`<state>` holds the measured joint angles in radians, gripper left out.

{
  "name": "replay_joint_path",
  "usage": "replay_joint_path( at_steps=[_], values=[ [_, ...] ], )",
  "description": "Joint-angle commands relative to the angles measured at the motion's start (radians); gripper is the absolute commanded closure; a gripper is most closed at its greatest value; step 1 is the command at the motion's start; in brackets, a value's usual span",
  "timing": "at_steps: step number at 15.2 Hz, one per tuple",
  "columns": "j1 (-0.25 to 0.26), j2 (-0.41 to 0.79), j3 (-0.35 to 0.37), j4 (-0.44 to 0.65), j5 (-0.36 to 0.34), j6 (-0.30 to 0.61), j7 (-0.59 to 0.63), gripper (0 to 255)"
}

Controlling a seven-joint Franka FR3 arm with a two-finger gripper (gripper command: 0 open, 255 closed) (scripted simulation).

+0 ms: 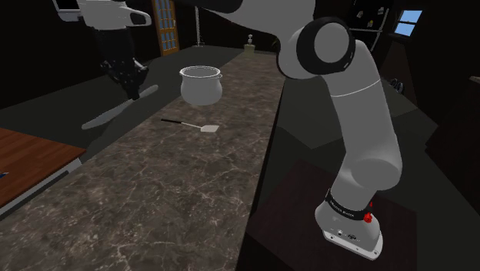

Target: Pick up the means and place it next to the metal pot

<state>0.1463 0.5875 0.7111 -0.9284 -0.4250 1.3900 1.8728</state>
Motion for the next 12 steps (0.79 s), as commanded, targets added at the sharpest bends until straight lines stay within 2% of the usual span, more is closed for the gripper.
replay_joint_path(
  at_steps=[1,6,12],
  values=[
    [0.017,0.011,-0.003,0.037,-0.007,-0.025,-0.001,255],
    [-0.182,-0.129,0.018,-0.188,0.074,0.069,-0.091,255],
    [-0.358,-0.242,0.009,-0.339,0.148,0.135,-0.228,255]
  ],
)
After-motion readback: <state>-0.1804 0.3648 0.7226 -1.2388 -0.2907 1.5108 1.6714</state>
